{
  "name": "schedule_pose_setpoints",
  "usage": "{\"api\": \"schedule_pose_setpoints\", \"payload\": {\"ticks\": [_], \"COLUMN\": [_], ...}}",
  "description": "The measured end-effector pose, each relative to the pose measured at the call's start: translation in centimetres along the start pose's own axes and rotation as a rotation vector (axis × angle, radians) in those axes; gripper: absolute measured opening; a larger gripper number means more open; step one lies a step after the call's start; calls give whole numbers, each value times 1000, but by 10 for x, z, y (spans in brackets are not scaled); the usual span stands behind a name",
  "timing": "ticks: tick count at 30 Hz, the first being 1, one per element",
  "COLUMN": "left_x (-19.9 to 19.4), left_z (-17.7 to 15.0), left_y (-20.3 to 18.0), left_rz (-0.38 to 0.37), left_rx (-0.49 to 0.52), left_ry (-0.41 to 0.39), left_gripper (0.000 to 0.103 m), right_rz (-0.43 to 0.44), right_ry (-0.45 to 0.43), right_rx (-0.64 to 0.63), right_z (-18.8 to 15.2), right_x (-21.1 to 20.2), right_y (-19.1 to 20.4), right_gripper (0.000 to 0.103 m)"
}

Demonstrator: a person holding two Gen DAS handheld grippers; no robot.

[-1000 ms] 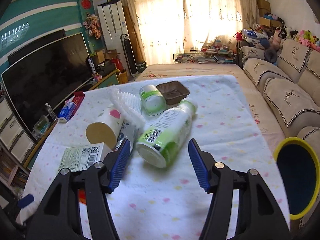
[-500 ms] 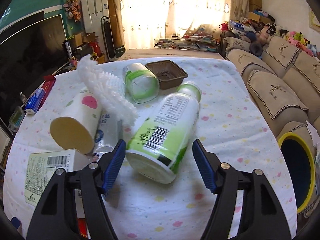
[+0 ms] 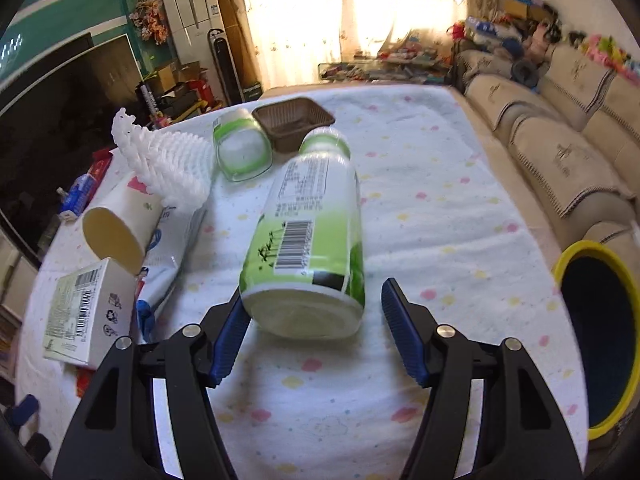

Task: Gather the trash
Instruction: 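Grasp the green-labelled drink bottle with the right gripper and lift it, then carry the green-labelled bottle over the yellow bin and open the right gripper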

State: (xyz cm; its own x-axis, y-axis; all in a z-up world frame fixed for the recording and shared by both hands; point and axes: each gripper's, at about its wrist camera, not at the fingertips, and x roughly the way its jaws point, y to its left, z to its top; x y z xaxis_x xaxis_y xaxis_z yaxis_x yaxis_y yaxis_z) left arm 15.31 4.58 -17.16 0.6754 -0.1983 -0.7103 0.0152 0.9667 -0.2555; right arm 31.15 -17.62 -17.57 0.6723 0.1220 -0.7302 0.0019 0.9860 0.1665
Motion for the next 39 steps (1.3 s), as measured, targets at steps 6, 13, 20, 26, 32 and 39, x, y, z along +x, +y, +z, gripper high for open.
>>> {"api": "schedule_pose_setpoints", "payload": {"ticks": [6, 13, 20, 26, 32, 39], "left_x": [3, 5, 5, 6, 5, 5], "left_z": [1, 1, 1, 1, 1, 0], "left_y": [-2, -1, -1, 0, 1, 0], "left_rz": [2, -4, -5, -8, -20, -10], "left_rx": [4, 3, 3, 5, -1, 4], "left_ry": [3, 6, 6, 5, 1, 0], "left_gripper": [93, 93, 93, 93, 93, 93], "right_rz": [-6, 2, 37, 68, 73, 98], "right_ry": [-26, -126, -195, -208, -191, -203], "right_rx": [-34, -98, -118, -105, -79, -55], "right_z": [3, 7, 16, 12, 4, -1], "right_x": [-3, -53, -104, -126, -123, -132], "right_y": [4, 12, 3, -2, -9, -16], "right_gripper": [51, 50, 49, 49, 49, 49]}}
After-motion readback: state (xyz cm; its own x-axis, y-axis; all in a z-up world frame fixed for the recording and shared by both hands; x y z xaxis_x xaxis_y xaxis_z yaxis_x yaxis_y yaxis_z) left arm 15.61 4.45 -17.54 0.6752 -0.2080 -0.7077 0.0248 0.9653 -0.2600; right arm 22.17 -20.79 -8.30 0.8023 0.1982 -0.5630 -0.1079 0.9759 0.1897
